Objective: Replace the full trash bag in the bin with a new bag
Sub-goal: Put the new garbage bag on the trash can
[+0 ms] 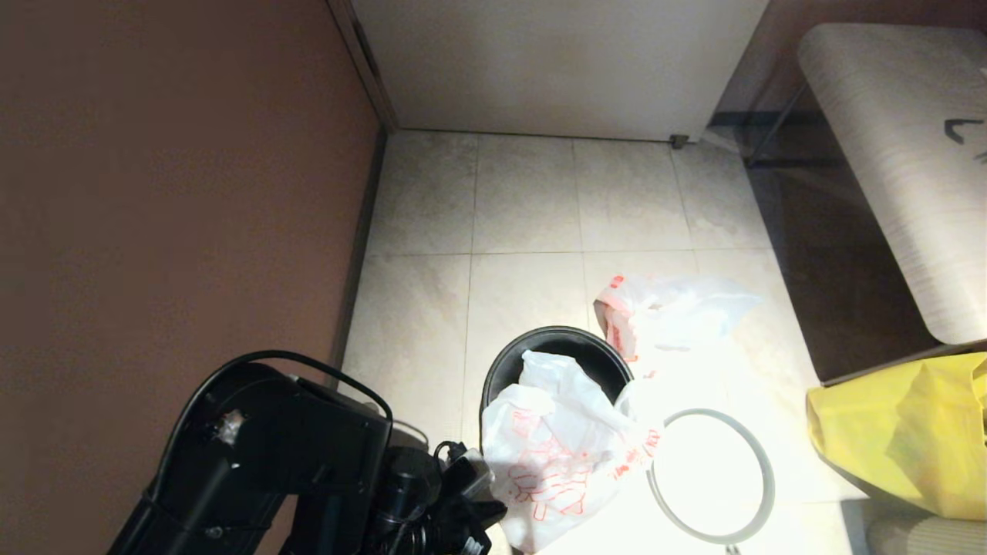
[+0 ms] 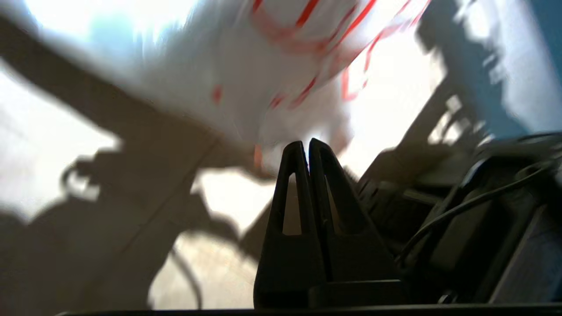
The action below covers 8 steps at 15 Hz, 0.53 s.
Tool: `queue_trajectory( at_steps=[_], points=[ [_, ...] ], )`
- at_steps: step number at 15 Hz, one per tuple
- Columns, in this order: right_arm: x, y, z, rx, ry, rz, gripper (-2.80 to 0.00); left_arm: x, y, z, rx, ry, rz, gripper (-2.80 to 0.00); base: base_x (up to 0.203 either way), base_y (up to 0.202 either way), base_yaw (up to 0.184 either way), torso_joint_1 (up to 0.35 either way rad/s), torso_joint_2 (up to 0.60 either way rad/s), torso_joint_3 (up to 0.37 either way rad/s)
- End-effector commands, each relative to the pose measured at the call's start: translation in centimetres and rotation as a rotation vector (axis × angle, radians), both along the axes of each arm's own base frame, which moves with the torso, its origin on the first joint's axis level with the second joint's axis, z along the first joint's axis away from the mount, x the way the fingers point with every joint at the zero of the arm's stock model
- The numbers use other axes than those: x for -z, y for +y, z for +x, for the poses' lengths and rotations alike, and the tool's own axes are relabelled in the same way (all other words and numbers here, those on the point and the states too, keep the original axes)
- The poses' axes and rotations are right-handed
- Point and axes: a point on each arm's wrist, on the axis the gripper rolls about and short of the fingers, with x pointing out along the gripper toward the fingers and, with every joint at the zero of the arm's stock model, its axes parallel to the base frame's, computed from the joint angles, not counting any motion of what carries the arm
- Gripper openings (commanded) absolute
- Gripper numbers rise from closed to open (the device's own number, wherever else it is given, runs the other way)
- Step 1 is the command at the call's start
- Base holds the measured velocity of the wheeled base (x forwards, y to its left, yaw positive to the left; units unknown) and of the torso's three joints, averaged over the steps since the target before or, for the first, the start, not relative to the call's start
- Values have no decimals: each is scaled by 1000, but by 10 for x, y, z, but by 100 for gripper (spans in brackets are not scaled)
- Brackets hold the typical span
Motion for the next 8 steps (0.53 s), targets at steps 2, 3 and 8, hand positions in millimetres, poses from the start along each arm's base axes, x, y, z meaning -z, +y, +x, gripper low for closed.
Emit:
queue_trajectory(
  at_steps=[2, 3, 8],
  points=[
    [0, 0, 0, 0, 1, 0, -280, 0, 3, 0, -42, 2, 43, -280, 0, 0, 0, 0, 0, 0],
    [0, 0, 0, 0, 1, 0, -280, 2, 5, 0, -49, 13, 52, -280, 0, 0, 0, 0, 0, 0],
    [0, 0, 0, 0, 1, 0, -280, 5, 9, 1, -44, 17, 58, 0, 0, 0, 0, 0, 0, 0]
  ],
)
